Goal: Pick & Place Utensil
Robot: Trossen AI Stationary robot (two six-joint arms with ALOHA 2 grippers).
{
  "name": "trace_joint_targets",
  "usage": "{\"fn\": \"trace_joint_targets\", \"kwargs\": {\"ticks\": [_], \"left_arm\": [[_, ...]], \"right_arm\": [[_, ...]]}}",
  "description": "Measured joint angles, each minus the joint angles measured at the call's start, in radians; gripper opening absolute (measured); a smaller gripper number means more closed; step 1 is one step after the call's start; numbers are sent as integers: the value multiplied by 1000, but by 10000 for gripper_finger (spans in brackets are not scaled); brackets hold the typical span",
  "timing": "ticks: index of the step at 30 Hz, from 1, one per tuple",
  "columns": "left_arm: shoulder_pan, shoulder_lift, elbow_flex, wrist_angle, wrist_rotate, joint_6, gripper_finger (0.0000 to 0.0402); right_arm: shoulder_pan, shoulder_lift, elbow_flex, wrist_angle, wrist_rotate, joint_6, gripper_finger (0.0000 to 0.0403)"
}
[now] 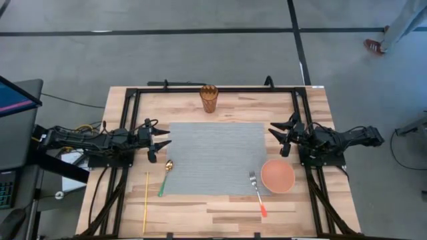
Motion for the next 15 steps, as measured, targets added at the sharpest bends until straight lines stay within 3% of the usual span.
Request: {"fn": "trace_joint_targets", "kwargs": {"ticks": [15], "left_arm": [[0, 0, 0, 6, -7, 105, 195]], "right_arm": [[1, 0, 0, 12, 0, 12, 129]]}}
